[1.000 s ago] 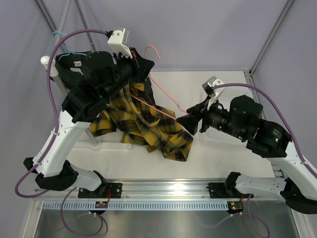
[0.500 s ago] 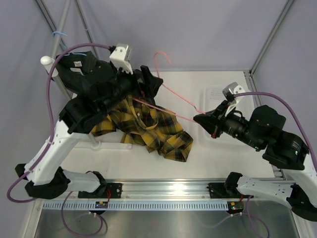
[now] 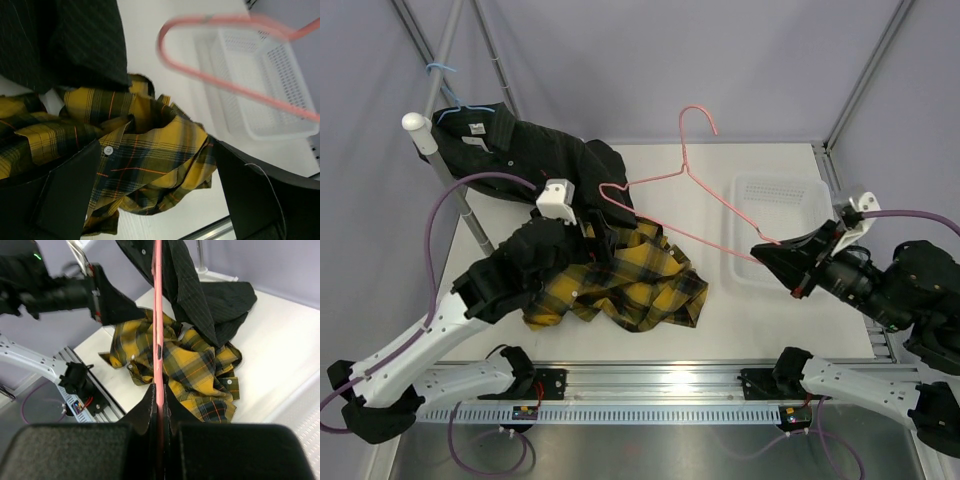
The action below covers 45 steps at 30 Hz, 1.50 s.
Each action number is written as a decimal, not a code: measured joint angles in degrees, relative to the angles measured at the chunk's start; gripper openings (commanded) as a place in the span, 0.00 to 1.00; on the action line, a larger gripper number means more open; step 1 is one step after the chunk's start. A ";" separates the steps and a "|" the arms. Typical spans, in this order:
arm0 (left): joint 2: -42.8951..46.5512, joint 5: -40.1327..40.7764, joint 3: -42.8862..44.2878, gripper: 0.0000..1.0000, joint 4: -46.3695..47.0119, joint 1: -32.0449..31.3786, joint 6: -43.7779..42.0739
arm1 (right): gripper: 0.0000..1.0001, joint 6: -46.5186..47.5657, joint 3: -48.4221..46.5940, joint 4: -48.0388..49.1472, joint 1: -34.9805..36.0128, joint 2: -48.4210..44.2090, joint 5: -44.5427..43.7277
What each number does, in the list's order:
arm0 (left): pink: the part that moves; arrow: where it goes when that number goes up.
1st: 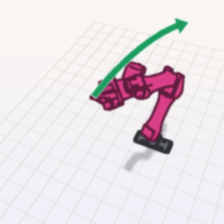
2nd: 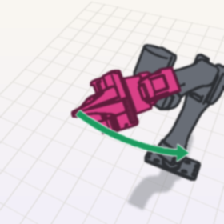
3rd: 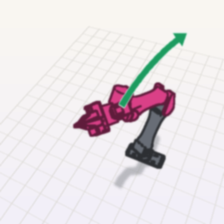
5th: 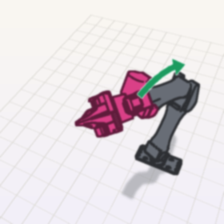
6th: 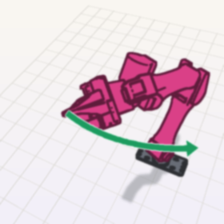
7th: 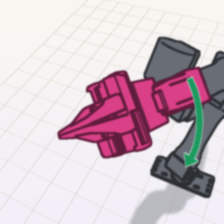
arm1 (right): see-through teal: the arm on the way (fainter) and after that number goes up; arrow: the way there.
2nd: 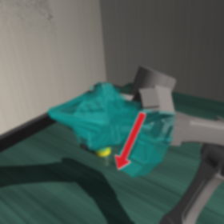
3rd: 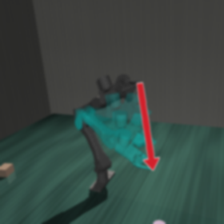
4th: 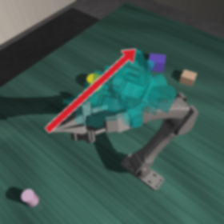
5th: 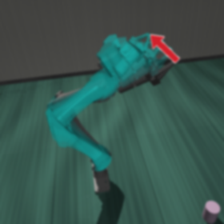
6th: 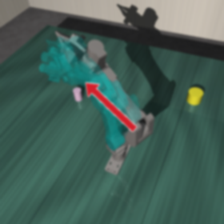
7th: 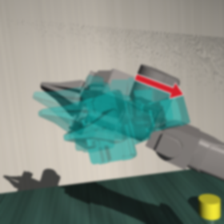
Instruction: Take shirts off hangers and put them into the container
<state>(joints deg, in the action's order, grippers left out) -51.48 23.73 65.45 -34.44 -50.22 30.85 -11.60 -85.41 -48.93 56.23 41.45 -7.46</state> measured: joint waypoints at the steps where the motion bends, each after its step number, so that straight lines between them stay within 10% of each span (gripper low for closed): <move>1: -0.39 1.14 -1.42 0.99 -0.17 -0.76 0.50 | 0.00 -0.20 -0.74 -0.55 0.00 -0.57 -0.61; 25: -41.09 9.16 2.01 0.99 -7.21 -4.13 8.13 | 0.00 2.43 -16.22 -6.16 -0.04 -3.17 -4.87; 41: -39.15 -4.83 -18.64 0.99 15.67 -0.48 15.72 | 0.00 2.75 -10.27 -4.68 -0.04 -3.28 2.23; 45: -41.40 -5.01 -18.21 0.58 21.73 -0.24 15.76 | 0.00 4.42 -7.37 -0.66 -0.04 1.66 6.88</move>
<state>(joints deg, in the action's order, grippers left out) -92.88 18.72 47.24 -12.71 -50.46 46.61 -7.18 -92.77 -49.58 56.18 43.11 -0.58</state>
